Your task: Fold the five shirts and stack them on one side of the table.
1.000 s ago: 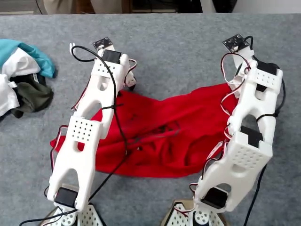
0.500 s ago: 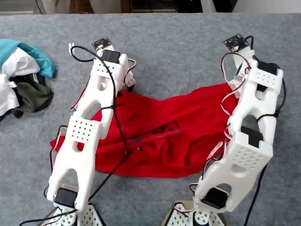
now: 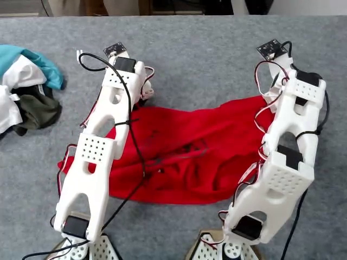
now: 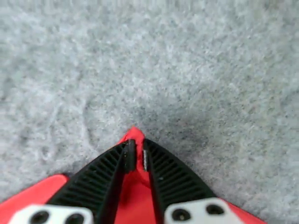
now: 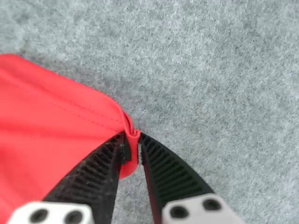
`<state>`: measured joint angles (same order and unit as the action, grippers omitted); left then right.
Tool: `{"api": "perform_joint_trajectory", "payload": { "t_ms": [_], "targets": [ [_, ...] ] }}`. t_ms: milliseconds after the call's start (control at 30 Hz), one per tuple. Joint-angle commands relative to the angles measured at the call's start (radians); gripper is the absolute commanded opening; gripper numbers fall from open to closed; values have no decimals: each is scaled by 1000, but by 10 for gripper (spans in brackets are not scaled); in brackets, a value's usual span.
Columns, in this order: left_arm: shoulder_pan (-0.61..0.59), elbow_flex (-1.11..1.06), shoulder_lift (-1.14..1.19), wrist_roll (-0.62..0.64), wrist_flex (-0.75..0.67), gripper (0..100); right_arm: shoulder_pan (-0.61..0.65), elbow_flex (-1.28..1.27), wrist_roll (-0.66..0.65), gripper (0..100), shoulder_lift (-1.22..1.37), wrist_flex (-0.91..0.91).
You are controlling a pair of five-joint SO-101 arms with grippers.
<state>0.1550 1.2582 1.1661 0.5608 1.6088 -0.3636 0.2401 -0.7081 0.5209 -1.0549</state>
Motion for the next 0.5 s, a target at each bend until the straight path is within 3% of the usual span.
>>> {"api": "perform_joint_trajectory", "payload": {
  "t_ms": [0, 133, 467],
  "targets": [
    [-58, 160, -12, -37, 34, 19, 13, 27, 49, 16, -48, -14],
    [-51, 433, -13, -107, 110, 19, 44, 87, 109, 16, -170, -109],
    [-137, 410, -452, -229, 150, 19, 147, 329, 236, 15, -613, -233]
  ]
}}
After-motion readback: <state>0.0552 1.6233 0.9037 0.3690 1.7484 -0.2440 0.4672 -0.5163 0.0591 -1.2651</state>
